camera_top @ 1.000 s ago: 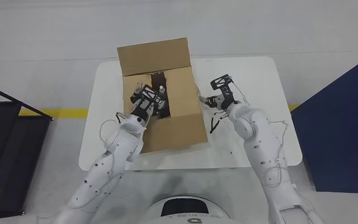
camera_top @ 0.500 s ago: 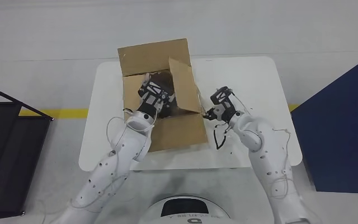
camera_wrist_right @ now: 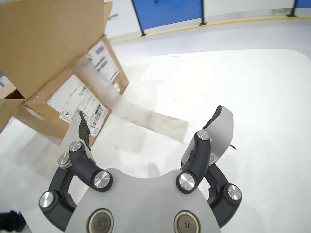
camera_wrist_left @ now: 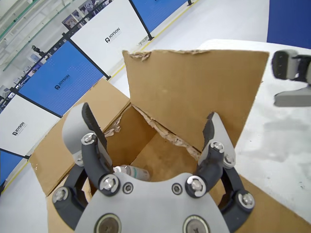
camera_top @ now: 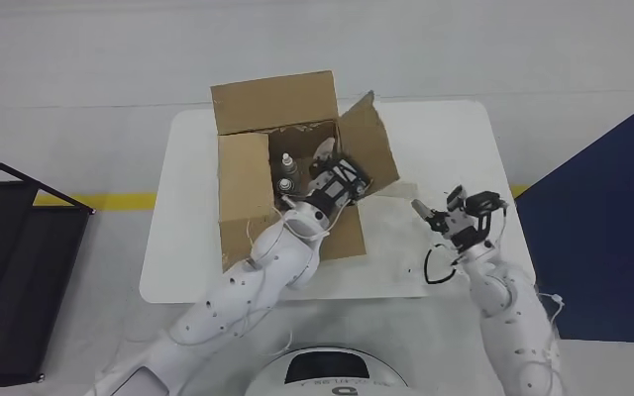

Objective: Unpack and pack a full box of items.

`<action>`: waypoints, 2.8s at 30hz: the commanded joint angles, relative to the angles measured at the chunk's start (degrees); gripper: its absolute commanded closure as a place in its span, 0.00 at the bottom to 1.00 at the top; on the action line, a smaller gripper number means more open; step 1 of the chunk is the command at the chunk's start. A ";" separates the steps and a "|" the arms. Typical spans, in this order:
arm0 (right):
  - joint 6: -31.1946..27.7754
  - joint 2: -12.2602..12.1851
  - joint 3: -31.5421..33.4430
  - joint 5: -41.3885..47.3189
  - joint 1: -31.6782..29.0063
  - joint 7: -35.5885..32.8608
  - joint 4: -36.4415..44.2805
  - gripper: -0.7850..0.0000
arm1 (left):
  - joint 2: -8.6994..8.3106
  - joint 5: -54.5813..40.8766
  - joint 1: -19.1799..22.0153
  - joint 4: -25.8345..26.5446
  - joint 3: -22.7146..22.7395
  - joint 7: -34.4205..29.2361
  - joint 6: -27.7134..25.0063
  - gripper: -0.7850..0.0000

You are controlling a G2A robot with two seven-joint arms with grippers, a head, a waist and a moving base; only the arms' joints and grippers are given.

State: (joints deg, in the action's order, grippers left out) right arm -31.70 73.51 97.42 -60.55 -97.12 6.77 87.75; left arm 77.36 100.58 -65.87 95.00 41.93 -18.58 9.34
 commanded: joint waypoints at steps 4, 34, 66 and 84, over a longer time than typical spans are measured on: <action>0.69 -0.06 3.70 2.75 -5.94 7.15 0.47 0.00 | 2.56 0.06 4.27 -8.11 -4.00 -2.04 2.29 0.00; 12.79 -0.40 -5.32 -6.14 10.63 -13.10 20.59 0.00 | -3.48 -32.35 -35.47 12.50 50.54 33.34 1.81 0.00; -3.92 9.45 -61.72 -26.47 59.93 -48.11 -14.67 0.00 | -2.57 -25.72 -25.07 -6.26 43.62 28.95 -0.89 0.00; -4.52 12.69 -60.60 -19.54 64.26 -33.95 -19.30 0.00 | -1.87 -25.82 -26.90 -6.78 41.22 33.06 -0.48 0.00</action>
State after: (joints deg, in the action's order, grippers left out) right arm -36.17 86.23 36.50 -80.20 -32.82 -27.56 67.90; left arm 75.48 74.84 -92.41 88.06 83.09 13.99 8.87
